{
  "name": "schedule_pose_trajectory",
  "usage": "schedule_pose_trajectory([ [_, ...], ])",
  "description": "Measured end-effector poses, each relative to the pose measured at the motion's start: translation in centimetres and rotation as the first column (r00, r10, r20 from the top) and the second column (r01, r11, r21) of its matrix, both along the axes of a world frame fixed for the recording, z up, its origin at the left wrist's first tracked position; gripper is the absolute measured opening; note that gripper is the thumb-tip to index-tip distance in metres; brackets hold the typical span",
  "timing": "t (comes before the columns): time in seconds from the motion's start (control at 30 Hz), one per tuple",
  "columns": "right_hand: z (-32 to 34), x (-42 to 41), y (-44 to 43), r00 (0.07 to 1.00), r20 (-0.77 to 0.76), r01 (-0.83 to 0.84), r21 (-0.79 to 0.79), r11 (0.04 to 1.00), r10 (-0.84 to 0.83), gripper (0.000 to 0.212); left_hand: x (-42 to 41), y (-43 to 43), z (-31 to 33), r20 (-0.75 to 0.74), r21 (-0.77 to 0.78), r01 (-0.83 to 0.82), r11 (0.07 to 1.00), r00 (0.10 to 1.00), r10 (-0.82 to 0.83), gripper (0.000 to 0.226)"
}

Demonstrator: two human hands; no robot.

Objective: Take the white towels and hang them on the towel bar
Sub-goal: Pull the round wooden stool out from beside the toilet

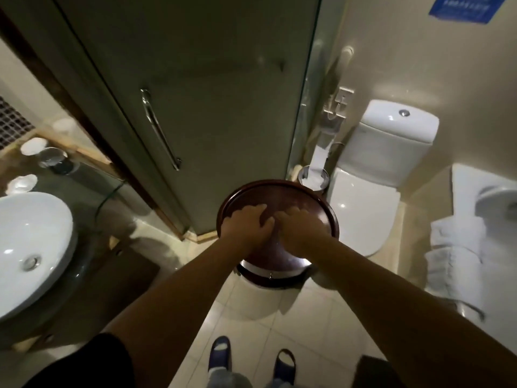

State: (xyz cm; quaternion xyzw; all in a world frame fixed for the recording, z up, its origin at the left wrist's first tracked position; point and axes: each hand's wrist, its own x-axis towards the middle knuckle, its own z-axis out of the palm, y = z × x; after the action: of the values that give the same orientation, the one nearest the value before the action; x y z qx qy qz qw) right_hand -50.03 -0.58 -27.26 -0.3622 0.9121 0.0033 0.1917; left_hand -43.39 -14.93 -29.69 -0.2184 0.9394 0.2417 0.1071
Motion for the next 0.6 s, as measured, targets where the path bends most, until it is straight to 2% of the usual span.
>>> schedule_pose_trajectory([
  [0.3, -10.8, 1.1, 0.7, 0.986, 0.142, 0.079, 0.052, 0.996, -0.085, 0.039, 1.0, 1.7, -10.1, 0.186, 0.076, 0.14, 0.987, 0.971, -0.152, 0.046],
  [0.43, -14.8, 1.8, 1.5, 0.978, 0.182, 0.09, 0.087, 0.992, -0.105, 0.045, 2.1, 2.0, -14.4, 0.305, 0.108, 0.164, 0.981, 0.933, -0.189, 0.052],
  [0.6, -19.8, 2.3, 1.9, 0.961, 0.241, 0.117, 0.093, 0.989, -0.136, 0.05, 2.4, 1.6, -18.4, 0.35, 0.092, 0.187, 0.978, 0.913, -0.208, 0.063],
])
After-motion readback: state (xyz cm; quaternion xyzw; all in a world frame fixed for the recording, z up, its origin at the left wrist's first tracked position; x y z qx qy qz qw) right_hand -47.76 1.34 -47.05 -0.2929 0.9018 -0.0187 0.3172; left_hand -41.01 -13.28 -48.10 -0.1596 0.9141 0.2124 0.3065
